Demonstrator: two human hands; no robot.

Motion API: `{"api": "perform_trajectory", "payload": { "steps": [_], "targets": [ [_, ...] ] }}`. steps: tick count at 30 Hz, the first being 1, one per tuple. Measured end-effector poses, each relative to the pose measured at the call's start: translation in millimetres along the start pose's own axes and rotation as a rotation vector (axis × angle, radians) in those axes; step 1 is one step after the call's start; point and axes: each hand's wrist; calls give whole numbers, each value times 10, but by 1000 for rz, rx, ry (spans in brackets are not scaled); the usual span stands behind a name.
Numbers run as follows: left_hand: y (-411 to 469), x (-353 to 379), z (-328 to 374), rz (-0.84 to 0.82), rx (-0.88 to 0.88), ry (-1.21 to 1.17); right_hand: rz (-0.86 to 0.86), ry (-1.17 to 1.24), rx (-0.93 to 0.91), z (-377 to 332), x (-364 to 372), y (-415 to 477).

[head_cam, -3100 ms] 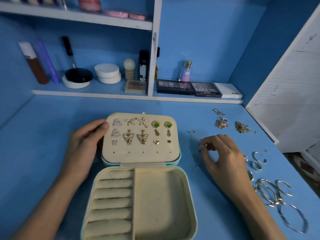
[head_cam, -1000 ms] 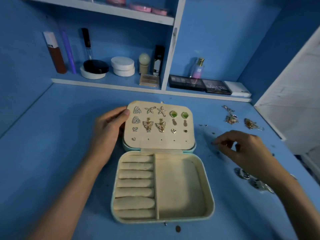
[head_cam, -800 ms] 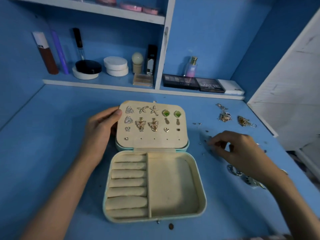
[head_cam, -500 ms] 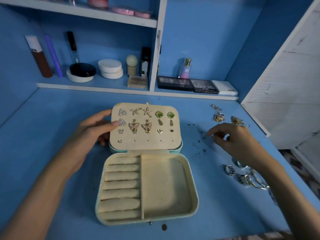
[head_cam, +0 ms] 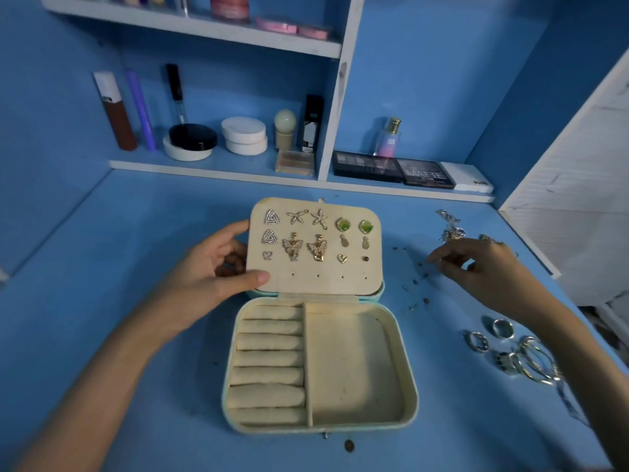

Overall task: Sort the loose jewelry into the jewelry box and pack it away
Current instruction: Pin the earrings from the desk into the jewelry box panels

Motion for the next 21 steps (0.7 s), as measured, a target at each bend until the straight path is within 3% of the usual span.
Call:
{"api": "perform_trajectory", "payload": {
  "steps": [16, 21],
  "targets": [
    [-180, 49, 35, 191, 205, 39, -2, -8, 31, 84, 38, 274],
    [-308, 105, -18, 341, 262, 333, 5, 28, 26, 44, 107, 343]
  ]
}}
Point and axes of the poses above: each hand's wrist, its own y-axis towards the middle knuckle, its own x-axis out of the palm, z = x × y, and after that the axes turned 13 degrees about y, right-handed
